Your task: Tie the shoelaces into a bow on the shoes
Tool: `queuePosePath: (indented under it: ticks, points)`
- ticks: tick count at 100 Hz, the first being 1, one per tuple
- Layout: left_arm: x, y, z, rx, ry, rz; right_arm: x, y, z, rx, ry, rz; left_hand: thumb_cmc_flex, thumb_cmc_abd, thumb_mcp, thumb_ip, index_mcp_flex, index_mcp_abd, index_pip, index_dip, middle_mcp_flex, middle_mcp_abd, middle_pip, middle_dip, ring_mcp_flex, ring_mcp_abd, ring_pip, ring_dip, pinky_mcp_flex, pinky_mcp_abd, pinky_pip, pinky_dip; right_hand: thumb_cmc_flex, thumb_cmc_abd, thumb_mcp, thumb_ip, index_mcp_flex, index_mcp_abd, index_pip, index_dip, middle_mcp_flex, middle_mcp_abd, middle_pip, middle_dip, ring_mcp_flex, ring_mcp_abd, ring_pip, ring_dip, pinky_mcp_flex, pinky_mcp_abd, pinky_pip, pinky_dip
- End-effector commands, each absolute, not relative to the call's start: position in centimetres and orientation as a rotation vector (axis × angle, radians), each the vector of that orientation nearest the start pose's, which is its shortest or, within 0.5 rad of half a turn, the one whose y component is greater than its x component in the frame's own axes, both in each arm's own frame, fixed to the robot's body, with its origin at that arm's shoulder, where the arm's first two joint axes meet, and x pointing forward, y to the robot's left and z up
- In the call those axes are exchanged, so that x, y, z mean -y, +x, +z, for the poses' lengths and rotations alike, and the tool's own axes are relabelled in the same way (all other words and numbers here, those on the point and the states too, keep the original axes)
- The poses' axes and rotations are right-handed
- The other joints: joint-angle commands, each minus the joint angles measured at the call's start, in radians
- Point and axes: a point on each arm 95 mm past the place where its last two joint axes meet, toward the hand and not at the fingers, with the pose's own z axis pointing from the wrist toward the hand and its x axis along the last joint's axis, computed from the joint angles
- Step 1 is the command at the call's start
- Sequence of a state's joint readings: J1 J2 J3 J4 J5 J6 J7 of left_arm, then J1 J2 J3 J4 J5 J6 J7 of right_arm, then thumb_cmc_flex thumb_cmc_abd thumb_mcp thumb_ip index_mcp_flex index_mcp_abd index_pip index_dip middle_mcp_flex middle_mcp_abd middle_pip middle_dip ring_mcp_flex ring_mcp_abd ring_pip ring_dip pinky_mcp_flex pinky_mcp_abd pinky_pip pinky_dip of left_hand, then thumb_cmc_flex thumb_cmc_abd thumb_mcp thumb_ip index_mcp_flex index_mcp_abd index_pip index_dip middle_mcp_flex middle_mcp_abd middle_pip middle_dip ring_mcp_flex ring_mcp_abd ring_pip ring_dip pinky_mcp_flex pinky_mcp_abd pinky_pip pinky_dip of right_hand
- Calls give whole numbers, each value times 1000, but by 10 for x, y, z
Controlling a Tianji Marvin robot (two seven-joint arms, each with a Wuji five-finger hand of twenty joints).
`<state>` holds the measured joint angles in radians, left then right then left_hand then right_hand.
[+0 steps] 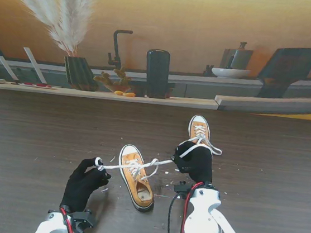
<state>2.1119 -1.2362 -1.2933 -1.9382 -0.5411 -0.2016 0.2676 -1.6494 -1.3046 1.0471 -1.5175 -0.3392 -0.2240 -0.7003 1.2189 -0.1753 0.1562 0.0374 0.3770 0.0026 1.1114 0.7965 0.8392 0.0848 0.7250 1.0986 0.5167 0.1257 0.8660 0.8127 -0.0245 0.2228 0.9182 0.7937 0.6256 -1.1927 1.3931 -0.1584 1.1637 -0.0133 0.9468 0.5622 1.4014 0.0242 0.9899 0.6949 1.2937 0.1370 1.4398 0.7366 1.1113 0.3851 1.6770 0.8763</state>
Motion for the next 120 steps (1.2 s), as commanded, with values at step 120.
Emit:
queuePosePath:
  ticks: [120]
  points:
    - [-28, 234, -376, 386, -2426, -1937, -30, 353, -406, 751, -2437, -2598, 46, -11, 47, 11, -18, -83, 107, 17, 5, -19, 138, 69, -25, 12, 84, 38, 24, -45, 100, 5, 164, -5, 177, 71, 112, -231, 140, 82, 46, 6, -4, 5, 10, -22, 20, -2, 23, -19, 37, 21]
